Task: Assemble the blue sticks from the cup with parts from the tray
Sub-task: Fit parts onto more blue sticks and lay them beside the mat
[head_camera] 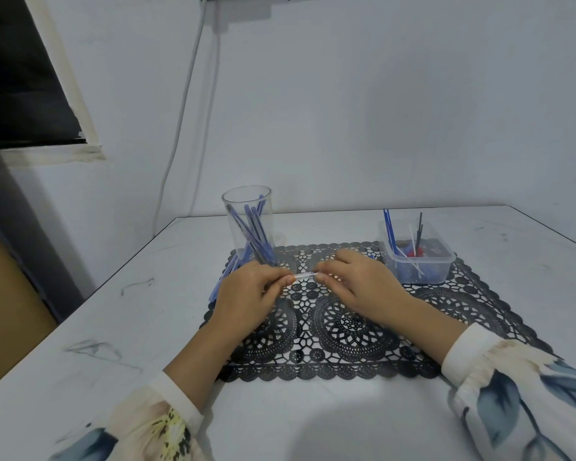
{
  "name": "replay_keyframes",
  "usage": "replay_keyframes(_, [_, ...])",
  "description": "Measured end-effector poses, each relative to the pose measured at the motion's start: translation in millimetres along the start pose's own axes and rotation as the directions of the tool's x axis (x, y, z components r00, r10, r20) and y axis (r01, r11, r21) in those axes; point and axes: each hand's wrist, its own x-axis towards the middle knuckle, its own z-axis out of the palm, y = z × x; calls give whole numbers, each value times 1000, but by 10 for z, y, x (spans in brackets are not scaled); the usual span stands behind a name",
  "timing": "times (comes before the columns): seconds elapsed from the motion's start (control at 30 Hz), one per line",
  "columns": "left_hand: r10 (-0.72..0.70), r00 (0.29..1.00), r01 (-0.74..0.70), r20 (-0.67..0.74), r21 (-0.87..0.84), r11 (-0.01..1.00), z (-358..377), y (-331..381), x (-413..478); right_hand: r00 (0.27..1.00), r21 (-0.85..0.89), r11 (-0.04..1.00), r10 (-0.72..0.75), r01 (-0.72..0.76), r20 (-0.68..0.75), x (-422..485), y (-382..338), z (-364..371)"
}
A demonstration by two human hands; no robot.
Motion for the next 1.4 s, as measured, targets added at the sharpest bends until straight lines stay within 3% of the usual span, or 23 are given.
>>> replay_keyframes(0.17, [-63, 998, 63, -25, 4, 998, 1, -39, 14, 988, 156, 983, 118, -101, -102, 14, -3, -56])
replay_keyframes(0.3, [-152, 987, 151, -49, -11, 988, -7, -72, 31, 973, 74, 994, 99, -86, -210, 46, 70, -16])
replay_keyframes(0.4, [-193, 979, 192, -68, -16, 981, -14, -81, 33, 986, 53, 992, 119, -114, -118, 41, 82, 27])
replay_keyframes(0.6, [-218, 973, 217, -82, -18, 976, -11, -105, 36, 993, 173, 979, 105, -112, 53, 23, 27, -18])
replay_keyframes(0.73, [-224, 971, 224, -85, -20, 974, -8, -103, 38, 954, 148, 963, 186, -225, 237, 25, 32, 43])
replay_keyframes(0.9, [-228, 970, 226, -87, -33, 974, -15, -91, 34, 910, 52, 982, 145, -179, 388, 41, 77, 58])
replay_keyframes(1.1, [-224, 971, 222, -80, -36, 974, -26, -75, 31, 920, -19, 999, 42, -38, 391, 18, 138, 154])
replay_keyframes(1.4, [-208, 976, 209, -55, -4, 978, -24, -50, 27, 898, -20, 1000, 17, -10, 440, -1, 92, 108])
